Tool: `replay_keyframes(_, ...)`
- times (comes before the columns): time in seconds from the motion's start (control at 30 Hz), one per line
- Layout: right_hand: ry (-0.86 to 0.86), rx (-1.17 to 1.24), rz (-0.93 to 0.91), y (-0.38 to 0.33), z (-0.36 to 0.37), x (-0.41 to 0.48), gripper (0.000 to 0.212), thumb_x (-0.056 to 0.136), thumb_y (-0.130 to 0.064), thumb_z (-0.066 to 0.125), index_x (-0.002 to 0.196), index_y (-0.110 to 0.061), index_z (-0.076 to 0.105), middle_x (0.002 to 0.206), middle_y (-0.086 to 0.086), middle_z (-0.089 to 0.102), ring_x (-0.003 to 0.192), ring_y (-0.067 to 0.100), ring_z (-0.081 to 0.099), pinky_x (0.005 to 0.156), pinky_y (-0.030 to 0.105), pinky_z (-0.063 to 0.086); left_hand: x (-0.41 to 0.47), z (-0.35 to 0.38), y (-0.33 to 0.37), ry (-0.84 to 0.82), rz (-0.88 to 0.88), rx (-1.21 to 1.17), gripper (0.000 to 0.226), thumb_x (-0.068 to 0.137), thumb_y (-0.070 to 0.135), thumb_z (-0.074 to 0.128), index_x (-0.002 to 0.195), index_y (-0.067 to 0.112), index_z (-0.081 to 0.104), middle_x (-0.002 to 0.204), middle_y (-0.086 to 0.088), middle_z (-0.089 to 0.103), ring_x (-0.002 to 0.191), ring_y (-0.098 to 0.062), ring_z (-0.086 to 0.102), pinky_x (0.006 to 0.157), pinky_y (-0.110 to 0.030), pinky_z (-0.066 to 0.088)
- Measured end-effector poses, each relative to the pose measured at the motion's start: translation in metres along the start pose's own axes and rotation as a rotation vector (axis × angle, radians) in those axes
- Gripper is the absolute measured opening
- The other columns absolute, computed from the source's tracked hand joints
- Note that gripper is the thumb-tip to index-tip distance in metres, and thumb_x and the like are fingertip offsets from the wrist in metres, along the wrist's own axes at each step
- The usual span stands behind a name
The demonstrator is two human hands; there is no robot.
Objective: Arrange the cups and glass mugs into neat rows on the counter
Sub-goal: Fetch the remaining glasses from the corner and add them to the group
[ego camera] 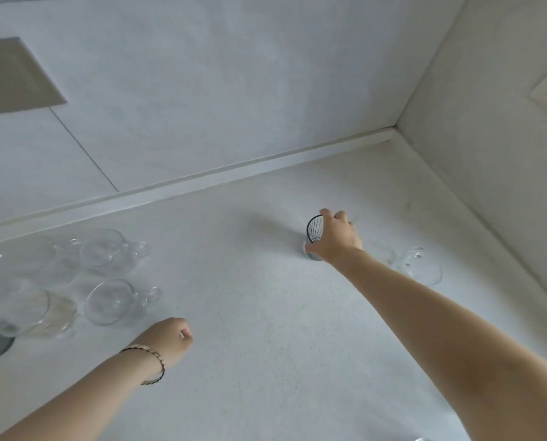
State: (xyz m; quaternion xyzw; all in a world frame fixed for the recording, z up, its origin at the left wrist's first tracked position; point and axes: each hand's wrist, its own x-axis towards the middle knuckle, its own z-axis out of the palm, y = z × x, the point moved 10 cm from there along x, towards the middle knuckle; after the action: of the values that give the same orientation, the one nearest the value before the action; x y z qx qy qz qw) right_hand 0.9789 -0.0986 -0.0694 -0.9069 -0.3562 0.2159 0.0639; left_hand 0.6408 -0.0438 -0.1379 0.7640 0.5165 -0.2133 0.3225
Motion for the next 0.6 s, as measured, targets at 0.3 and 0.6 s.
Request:
replay_keyframes(0.3, -0.209, -0.135, -0.451, -0.148, 0.045, -0.13, 0.076, 0.074, -0.038, 0.07, 0.14, -0.028, 0.033, 0.133, 0.003, 0.043, 0.121, 0.025, 0.049, 0.093, 0.032, 0.045, -0.054, -0.008, -0.114, 0.046, -0.158, -0.166, 0.028, 0.089, 0.016, 0.043, 0.065, 0.029, 0.047, 0.092, 0.004, 0.056, 0.087, -0.016, 0.054, 0.077, -0.022, 0.039)
replay_keyframes(0.6, -0.38, -0.225, -0.762, -0.328, 0.15, -0.277, 0.078, 0.072, -0.035, 0.071, 0.14, -0.027, 0.034, 0.133, 0.004, 0.044, 0.119, 0.027, 0.053, 0.091, 0.031, 0.045, -0.141, -0.008, -0.306, 0.149, -0.344, -0.36, 0.024, 0.09, 0.013, 0.043, 0.069, 0.021, 0.051, 0.082, 0.001, 0.057, 0.084, -0.019, 0.053, 0.075, -0.022, 0.038)
